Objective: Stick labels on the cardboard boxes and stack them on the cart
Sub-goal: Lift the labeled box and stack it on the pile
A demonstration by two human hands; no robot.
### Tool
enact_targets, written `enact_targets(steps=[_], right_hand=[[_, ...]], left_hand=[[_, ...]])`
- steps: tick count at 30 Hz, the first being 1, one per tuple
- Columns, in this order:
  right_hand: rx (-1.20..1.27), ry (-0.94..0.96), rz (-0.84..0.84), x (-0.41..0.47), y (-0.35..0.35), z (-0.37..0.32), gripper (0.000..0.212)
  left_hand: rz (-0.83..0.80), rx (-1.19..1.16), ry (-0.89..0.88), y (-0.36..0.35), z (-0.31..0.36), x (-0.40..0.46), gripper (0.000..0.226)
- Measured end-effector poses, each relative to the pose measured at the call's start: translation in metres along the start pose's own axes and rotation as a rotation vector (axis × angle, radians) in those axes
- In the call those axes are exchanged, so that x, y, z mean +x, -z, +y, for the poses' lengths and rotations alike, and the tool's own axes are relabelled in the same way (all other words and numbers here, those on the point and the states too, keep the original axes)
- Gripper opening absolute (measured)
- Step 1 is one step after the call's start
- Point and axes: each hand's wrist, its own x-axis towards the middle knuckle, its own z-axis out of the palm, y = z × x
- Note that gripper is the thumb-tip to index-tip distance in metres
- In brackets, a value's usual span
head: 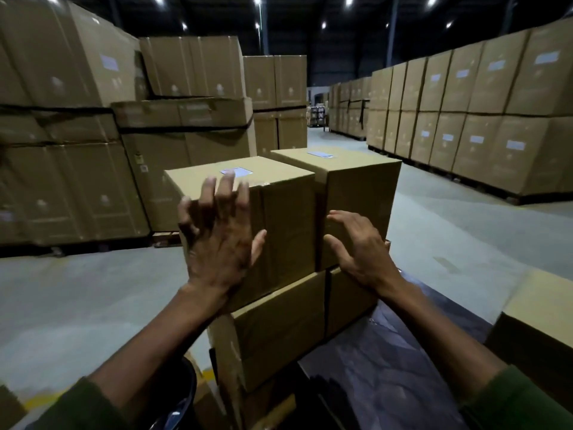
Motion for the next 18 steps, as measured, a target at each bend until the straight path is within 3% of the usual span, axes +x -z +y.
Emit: enact_targets(steps=[3,7,13,18], right_hand=[[-0.021,0.023,-0.017,0.019,-0.003,-0.015,0.056],[-0.074,0.066,-0.052,0.051,-0.007,-0.033,0.069],[-0.262,0.070,-0.188,0.093,-0.014,-0.044,0.093],[-0.179,0.077,-0.277,0.109,-0.022,-0.038,0.092]], left_hand=[[-0.099,0.028,0.020,-0.002,-0.026,0.015,0.109],[-0.224,0.034,-0.004,-0.013,-0.040,0.015,0.099],[-0.176,-0.141,0.014,-0.018,-0.047,0.008,0.089],[-0.165,-0.182,0.004,-0.019,-0.049,0.006,0.090]])
